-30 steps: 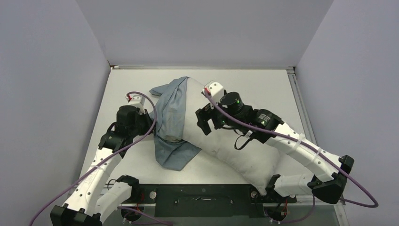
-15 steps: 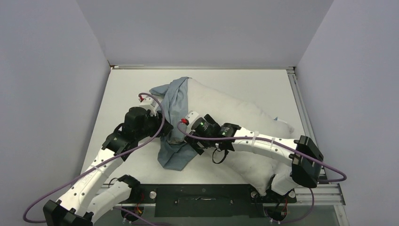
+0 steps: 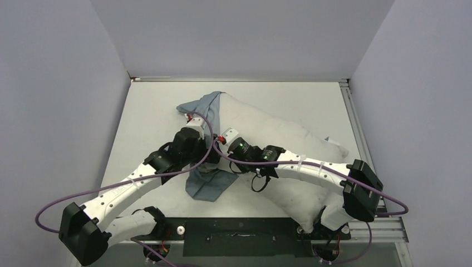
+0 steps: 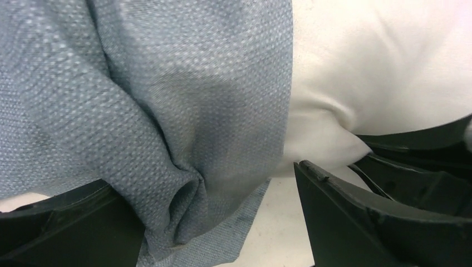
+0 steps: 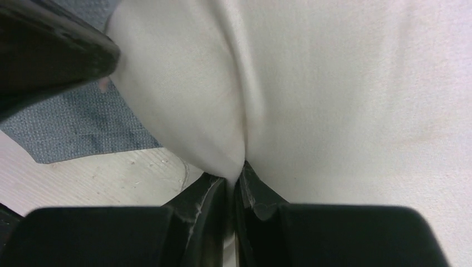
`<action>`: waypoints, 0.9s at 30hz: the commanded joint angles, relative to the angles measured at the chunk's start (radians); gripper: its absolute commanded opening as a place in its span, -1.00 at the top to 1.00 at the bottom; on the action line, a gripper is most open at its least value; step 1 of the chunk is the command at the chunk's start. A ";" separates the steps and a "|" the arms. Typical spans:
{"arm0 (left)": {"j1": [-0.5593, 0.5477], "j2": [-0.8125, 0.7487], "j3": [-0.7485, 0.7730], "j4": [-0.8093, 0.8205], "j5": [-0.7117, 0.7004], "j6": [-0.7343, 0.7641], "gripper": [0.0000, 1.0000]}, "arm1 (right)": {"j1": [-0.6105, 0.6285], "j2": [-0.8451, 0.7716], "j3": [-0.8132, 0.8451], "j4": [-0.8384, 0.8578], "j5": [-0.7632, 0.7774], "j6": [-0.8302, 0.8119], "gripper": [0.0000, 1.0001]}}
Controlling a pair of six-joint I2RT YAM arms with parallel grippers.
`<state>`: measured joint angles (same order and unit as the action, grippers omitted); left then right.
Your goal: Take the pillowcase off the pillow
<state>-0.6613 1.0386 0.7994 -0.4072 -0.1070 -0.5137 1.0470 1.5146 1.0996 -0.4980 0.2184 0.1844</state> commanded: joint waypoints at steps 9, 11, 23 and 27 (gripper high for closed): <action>-0.087 0.176 0.013 0.067 -0.397 -0.081 -0.95 | -0.025 -0.064 -0.015 0.020 -0.041 0.051 0.89; -0.074 0.177 0.000 0.083 -0.406 -0.080 -0.83 | -0.041 -0.083 -0.030 0.011 -0.040 0.063 0.89; 0.168 0.122 -0.076 0.021 -0.454 -0.066 0.96 | -0.259 -0.214 -0.083 -0.078 -0.050 0.143 0.89; 0.240 0.091 -0.059 -0.038 -0.488 -0.052 1.00 | -0.366 -0.257 -0.058 -0.123 -0.056 0.157 0.89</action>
<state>-0.4866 1.1797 0.7280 -0.3412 -0.4839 -0.5957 0.7811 1.3293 1.0222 -0.5201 0.0879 0.3222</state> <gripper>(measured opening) 0.041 0.085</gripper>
